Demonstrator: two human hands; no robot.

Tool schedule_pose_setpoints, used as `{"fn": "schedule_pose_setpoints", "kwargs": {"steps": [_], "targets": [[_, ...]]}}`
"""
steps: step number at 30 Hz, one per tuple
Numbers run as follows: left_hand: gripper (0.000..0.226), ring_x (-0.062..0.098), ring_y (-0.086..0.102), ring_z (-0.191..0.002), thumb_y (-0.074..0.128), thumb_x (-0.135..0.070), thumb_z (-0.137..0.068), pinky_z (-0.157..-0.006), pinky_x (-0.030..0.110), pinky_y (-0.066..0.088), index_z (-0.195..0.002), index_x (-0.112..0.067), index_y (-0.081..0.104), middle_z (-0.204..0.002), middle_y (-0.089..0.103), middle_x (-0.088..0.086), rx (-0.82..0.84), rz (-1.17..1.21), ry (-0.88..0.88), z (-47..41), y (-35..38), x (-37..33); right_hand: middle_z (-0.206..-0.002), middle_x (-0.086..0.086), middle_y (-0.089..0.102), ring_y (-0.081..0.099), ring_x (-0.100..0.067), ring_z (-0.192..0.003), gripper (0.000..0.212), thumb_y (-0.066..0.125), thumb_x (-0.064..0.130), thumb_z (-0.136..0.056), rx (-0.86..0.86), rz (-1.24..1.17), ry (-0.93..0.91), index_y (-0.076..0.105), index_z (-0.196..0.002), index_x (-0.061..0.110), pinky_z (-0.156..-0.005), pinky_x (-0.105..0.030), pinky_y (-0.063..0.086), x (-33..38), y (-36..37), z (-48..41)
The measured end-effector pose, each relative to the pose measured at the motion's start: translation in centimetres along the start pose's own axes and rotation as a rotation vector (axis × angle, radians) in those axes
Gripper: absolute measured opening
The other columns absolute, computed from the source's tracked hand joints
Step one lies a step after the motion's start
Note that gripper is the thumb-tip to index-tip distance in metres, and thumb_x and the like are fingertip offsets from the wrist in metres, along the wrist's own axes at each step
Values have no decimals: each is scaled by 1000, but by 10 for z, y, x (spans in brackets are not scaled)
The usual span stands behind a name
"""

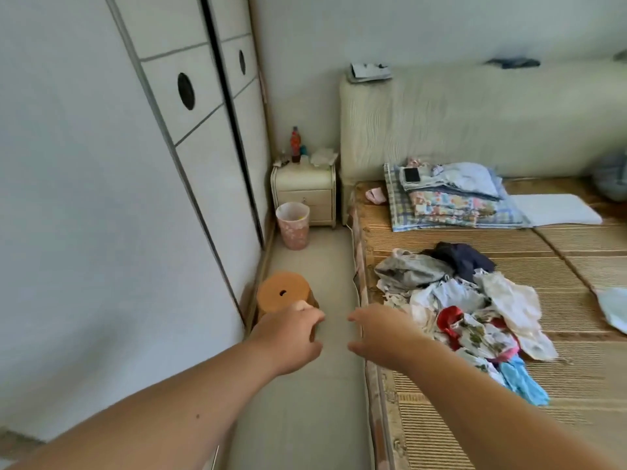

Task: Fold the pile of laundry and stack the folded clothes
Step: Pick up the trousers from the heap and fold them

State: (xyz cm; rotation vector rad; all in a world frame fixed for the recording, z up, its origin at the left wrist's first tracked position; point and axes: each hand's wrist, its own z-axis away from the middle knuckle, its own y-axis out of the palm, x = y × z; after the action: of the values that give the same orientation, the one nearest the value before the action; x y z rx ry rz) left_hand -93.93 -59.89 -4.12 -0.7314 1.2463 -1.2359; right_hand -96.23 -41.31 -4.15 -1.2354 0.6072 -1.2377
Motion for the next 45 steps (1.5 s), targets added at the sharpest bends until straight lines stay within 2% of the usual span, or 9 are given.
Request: {"fn": "schedule_pose_setpoints", "kwargs": {"steps": [3, 6, 11, 14, 22, 28, 33, 38, 45], "targets": [[53, 21, 42, -130, 56, -40, -86, -98, 29, 39, -138, -32, 45, -146, 39, -2, 17, -12, 9, -50, -17, -3, -136, 0, 52, 51, -22, -123, 54, 58, 44, -88, -10, -30, 38, 43, -139, 34, -100, -39, 45, -24, -16, -29], [52, 21, 46, -124, 57, -42, -83, -97, 29, 41, -134, -33, 48, -141, 44, -2, 47, -40, 33, -102, -25, 1, -137, 3, 51, 51, -20, -122, 52, 57, 42, -88, -13, -68, 83, 44, -138, 34, -100, -38, 44, -43, -22, -58], [52, 19, 51, -119, 58, -42, -85, -97, 29, 43, -135, -32, 49, -139, 45, -3, 93, -51, 105, -183, -34, 8, -118, 1, 58, 58, -21, -107, 37, 57, 40, -87, -13, -98, 199, 55, -122, 29, -88, -37, 50, -72, -38, -112], [51, 22, 51, -120, 56, -41, -86, -98, 31, 43, -136, -32, 48, -141, 43, 1, 109, -30, 169, -243, -47, 12, -121, -1, 56, 55, -24, -112, 42, 56, 41, -89, -21, -69, 264, 52, -129, 28, -92, -40, 46, -87, -53, -156], [51, 21, 48, -123, 54, -43, -86, -97, 35, 46, -136, -33, 48, -144, 40, -1, 194, -93, 400, -392, -79, 3, -122, 0, 58, 57, -22, -109, 46, 54, 41, -90, -86, -163, 504, 48, -134, 30, -88, -36, 48, -126, -81, -248], [52, 19, 48, -123, 56, -41, -85, -99, 37, 46, -135, -31, 48, -139, 44, -3, 251, -125, 552, -477, -73, -34, -138, 1, 48, 52, -23, -120, 54, 55, 47, -90, -138, -207, 669, 42, -140, 33, -88, -37, 49, -194, -97, -273], [50, 18, 47, -122, 55, -43, -85, -96, 38, 47, -134, -33, 48, -138, 44, -4, 287, -154, 643, -548, -65, -84, -134, 1, 49, 52, -23, -118, 54, 55, 48, -89, -155, -203, 741, 42, -140, 33, -92, -38, 46, -258, -111, -298], [51, 18, 40, -129, 53, -46, -89, -104, 37, 40, -137, -33, 44, -141, 41, -4, 316, -184, 748, -607, -70, -135, -131, 0, 50, 52, -22, -116, 54, 55, 46, -90, -182, -204, 788, 43, -140, 30, -77, -31, 42, -318, -137, -319], [55, 19, 37, -133, 52, -42, -89, -107, 41, 38, -141, -32, 38, -145, 37, -4, 402, -330, 938, -662, -64, -187, -131, 2, 49, 52, -23, -118, 52, 54, 50, -88, -215, -239, 953, 44, -136, 34, -95, -42, 40, -366, -150, -321]]}}
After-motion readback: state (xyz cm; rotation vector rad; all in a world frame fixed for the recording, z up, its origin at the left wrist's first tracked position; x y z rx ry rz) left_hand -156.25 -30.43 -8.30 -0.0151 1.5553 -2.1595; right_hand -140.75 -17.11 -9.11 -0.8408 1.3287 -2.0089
